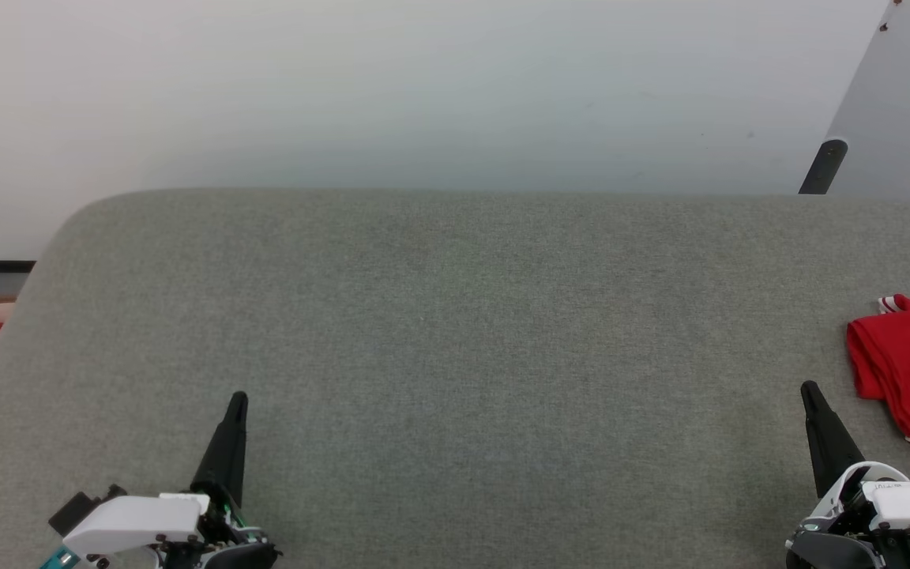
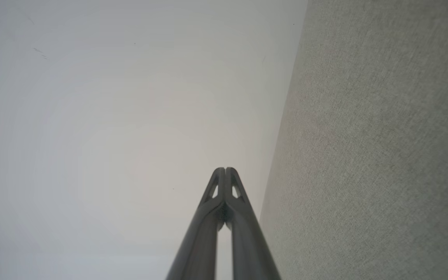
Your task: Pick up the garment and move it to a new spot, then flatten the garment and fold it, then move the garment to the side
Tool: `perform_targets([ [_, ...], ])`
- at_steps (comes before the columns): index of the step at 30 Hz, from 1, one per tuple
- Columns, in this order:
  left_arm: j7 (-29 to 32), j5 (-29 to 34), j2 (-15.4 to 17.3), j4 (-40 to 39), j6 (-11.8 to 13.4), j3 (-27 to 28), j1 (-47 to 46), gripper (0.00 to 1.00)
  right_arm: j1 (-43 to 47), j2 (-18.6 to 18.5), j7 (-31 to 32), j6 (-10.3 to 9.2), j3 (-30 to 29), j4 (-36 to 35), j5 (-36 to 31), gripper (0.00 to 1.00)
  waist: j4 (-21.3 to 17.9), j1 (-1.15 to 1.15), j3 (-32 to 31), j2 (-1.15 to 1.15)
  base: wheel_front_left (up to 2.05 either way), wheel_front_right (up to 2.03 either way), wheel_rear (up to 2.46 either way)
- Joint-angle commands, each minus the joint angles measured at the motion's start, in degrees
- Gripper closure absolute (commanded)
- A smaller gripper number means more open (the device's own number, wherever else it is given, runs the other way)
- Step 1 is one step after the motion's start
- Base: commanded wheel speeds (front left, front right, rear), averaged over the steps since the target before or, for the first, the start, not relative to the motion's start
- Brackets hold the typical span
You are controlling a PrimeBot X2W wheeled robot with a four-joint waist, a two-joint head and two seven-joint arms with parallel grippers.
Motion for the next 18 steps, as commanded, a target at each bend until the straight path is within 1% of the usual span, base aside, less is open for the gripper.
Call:
perform_targets([
  [1,0.19,-0.08,-0.10,0.07,-0.18,0.16,-0.63,1.00,-0.15,0.21,0.06,0.04,-0.06,0.02,0.17,1.00,0.00,0.00,0.00,0.00,0.00,0.00,0.00],
  [18,0.33,0.10,-0.19,0.07,-0.18,0.31,-0.65,1.00,-0.15,0.22,0.09,0.04,-0.08,0.02,0.14,1.00,0.00,0.00,0.00,0.00,0.00,0.00,0.00],
])
